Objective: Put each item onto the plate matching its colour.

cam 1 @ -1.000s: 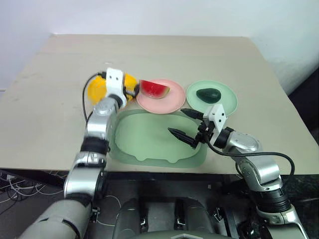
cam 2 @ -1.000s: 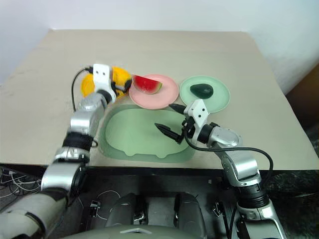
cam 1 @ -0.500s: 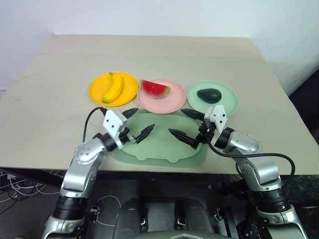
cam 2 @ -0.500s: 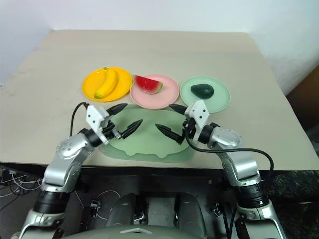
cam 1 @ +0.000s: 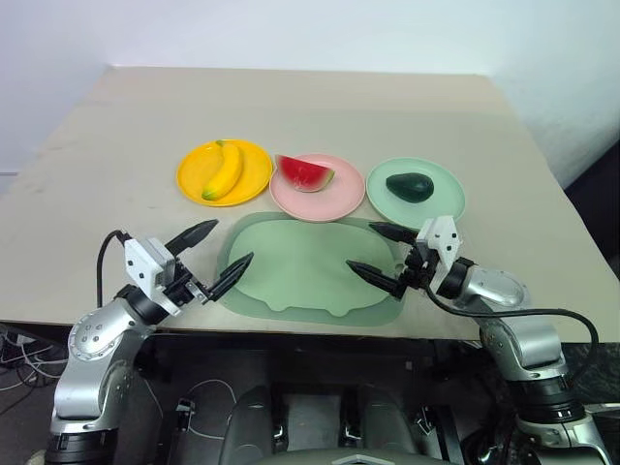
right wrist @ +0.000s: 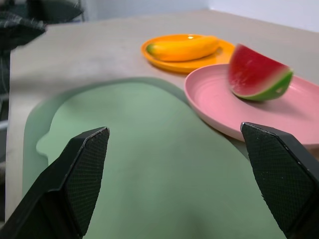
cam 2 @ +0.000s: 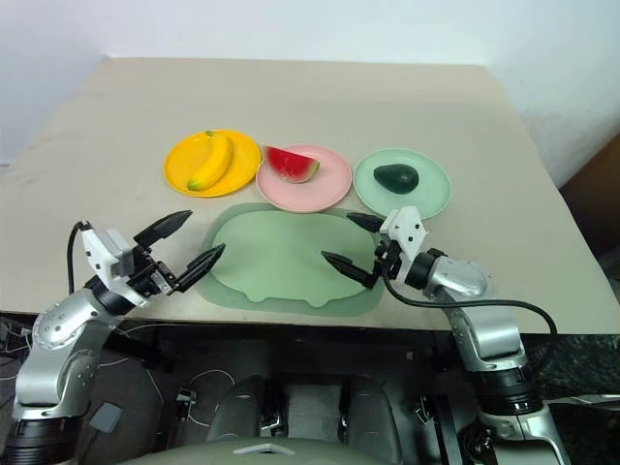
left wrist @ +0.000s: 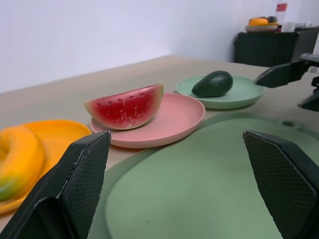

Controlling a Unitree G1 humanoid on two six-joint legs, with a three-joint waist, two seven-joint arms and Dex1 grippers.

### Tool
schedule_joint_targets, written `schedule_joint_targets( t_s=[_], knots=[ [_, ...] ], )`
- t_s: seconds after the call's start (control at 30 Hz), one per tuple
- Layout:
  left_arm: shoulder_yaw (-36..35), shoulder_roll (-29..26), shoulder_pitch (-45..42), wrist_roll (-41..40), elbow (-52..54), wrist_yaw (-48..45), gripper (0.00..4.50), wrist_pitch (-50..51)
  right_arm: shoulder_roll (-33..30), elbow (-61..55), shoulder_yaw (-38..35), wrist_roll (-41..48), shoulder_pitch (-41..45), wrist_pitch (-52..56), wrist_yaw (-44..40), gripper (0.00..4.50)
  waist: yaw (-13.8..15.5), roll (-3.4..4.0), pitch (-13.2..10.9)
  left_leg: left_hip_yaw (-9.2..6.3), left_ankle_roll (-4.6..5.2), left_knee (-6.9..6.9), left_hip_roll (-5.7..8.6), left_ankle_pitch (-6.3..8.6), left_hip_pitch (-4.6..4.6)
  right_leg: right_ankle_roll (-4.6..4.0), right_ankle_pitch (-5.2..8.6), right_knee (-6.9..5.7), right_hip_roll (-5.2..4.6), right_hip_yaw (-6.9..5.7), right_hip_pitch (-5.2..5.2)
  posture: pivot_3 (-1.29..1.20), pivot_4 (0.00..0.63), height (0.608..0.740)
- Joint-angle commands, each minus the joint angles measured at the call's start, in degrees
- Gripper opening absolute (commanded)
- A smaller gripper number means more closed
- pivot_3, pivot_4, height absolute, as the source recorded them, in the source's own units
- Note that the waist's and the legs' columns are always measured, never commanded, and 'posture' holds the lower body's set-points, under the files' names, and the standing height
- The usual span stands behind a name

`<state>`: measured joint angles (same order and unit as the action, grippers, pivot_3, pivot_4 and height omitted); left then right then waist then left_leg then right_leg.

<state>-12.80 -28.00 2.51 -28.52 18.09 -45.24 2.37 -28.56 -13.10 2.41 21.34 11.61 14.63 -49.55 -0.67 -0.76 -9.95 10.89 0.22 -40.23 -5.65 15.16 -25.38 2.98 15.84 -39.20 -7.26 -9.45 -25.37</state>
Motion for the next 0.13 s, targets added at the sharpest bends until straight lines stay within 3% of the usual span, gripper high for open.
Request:
schedule_joint_targets(
  t_s=[0.03,0.13],
  knots=[
    [-2.3,0.0,1.0,-1.8,0.9,0.4,4.46,-0.5,-0.9,-0.3,1.5,-1.0,-0.6,-2.4,-2.1,4.50,0.0,0.00,0.0,0.01,0.00,0.01,0.00,0.00,0.00,0.00,0.00,0.01,0.00,0.00,0.00,0.00,0.150,0.695],
    [-3.2,0.3,3.5,-2.9,3.0,1.5,4.46,0.2,-0.8,-0.1,1.1,-0.6,0.1,-2.4,-2.6,4.50,-0.1,0.00,0.0,0.01,0.00,0.00,0.00,0.00,0.00,0.00,0.00,0.01,0.00,0.01,0.00,0.00,0.150,0.695]
  ],
)
